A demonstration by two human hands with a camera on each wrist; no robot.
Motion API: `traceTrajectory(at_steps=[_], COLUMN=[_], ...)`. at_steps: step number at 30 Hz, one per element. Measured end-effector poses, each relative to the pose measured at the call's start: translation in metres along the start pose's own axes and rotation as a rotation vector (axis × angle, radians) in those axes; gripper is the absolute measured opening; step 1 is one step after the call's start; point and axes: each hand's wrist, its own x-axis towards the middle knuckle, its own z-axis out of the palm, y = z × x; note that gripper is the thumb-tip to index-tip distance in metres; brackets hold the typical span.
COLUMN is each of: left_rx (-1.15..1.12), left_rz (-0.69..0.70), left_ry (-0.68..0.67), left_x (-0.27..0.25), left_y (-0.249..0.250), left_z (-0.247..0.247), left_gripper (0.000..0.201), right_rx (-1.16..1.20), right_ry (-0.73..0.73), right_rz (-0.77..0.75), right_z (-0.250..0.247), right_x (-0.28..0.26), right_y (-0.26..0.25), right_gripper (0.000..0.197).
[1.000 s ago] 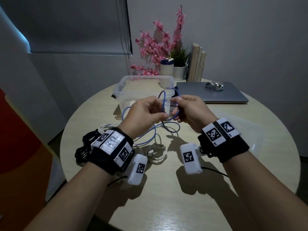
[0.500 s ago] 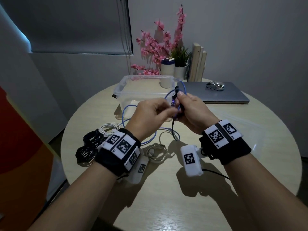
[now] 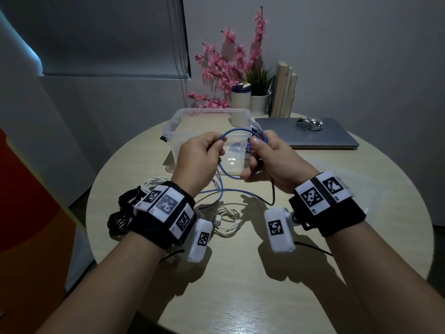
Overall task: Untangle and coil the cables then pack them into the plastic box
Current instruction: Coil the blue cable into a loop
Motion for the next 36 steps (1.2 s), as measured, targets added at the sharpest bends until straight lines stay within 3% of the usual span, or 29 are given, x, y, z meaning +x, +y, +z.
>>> traceTrajectory(at_steps=[8,13,17,21,23,25,28,31,36], left_rx=[0.236,0.382,0.241,0.021,0.018,0.04,-0.1,-0.17,0.156], left_rz=[0.162,0.251,0.186,-0.049,-0.168,-0.184,-0.152,-0.031,0.052], left_ry=[0.025,-0.007,-0.007,-0.162,-0.296,-0.511,-0.79,-0.743,-0.637], left_x=[0.004,0.005,0.005,0.001,-0.003,-0.01,-0.028,-0.034,-0.021], left_y=[0.004,-0.008,-0.006,-0.007,-0.011,-0.015,-0.008,0.004,0.01], left_z=[-0.008,-0.01,-0.009,-0.002,0.003,0.012,0.03,0.037,0.023], left_gripper=[0.02,0.02,0.024,0.028,0.049,0.059,0.039,0.014,0.019], right_rx=[-0.112,0.075,0.165,0.317,0.395,0.459,0.496,0.521,0.514], right_ry=[0.037,-0.001,0.006,0.088,0.101,0.11,0.109,0.11,0.089], right_rz=[0.006,0.006,-0.028,-0.123,-0.156,-0.174,-0.193,-0.183,-0.138], right_z=[0.001,-0.002,0.002,0.003,0.002,0.002,0.004,0.003,-0.009], right_x=[0.0,0.001,0.0,0.003,0.003,0.004,0.003,0.0,-0.002], right_y=[0.001,0.001,-0.001,-0.009,-0.014,-0.017,-0.019,-0.02,-0.024], right_gripper=[0.019,0.018,0.021,0.025,0.024,0.023,0.023,0.023,0.025])
